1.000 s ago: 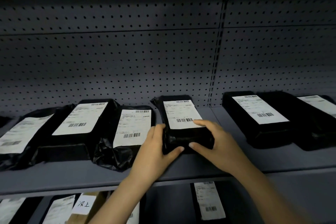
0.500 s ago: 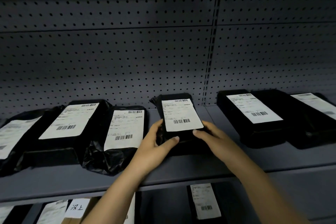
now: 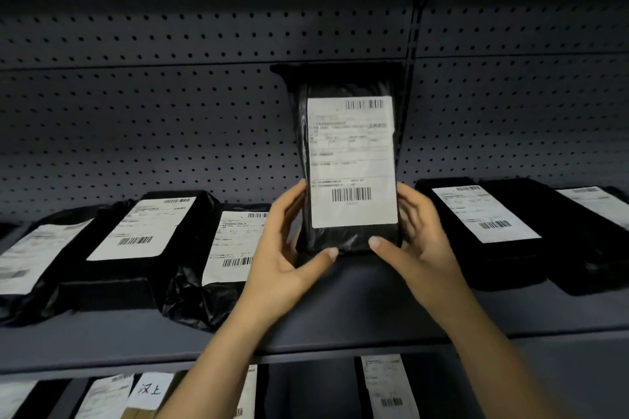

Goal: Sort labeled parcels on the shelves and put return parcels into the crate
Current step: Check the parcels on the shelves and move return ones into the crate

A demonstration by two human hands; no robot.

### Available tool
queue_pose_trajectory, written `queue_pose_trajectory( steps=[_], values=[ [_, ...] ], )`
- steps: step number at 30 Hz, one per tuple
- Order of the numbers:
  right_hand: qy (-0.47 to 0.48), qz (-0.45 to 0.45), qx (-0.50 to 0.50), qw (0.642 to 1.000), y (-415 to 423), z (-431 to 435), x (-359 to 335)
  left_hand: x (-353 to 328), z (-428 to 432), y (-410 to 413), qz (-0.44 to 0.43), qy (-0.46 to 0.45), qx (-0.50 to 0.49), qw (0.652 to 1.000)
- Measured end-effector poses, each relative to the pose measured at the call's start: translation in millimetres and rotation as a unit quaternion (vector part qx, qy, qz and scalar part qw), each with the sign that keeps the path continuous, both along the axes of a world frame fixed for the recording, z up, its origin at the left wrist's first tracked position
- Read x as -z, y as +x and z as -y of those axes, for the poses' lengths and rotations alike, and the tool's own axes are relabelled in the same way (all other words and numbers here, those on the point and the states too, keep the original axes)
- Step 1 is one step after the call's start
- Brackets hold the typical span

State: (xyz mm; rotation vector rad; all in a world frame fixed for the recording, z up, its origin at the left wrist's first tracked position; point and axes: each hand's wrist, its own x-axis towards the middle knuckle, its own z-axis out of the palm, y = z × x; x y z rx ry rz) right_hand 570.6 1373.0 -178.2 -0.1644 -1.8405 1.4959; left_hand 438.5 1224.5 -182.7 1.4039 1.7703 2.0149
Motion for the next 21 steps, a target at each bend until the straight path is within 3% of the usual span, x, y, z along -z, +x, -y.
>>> queue_pose_trajectory(
  steps=[6,21],
  values=[
    [0.026,-0.062,0.006,0.998,-1,2,-7,-10,0,-1,-0.012,0.053,0.030,0.998],
    [0.024,-0.069,0.011,0.997,0,5,-8,-11,0,2,-0.016,0.056,0.029,0.998]
  ],
)
